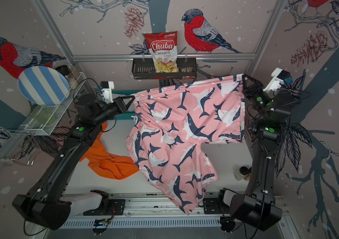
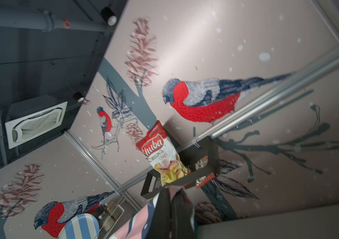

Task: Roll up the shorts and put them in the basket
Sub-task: Flatten out the shorts at the center of the board, then fold the shorts at the center of the board.

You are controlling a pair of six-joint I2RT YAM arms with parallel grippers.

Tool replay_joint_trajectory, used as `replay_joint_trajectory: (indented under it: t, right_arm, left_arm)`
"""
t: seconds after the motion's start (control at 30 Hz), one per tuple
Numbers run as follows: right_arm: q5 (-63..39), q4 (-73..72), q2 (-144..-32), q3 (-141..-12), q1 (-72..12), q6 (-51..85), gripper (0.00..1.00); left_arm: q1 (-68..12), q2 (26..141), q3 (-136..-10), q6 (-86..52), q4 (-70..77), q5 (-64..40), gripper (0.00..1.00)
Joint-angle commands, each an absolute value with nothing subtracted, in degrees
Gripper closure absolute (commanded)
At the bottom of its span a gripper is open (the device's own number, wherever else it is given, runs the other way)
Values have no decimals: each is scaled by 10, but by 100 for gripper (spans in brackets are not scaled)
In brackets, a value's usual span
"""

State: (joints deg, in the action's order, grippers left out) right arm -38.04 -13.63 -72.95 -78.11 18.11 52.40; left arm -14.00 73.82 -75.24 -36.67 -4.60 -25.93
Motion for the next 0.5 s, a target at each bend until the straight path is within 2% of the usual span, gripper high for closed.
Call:
replay_joint_trajectory:
  t: [0.0,0.23,0.47]
  right_arm:
    - [-222,-210,-799,-735,157,488,100]
    - [-265,-258,-935,-720,137,512,100]
    - [-325,-239,-920,-685,131,527,100]
  left_arm:
    - [-131,824,-732,-352,-12,-110,100]
    - [-114,1078,-856,-331,-31,-166,100]
    - [-91,1131,-892,-345,-51,-178,100]
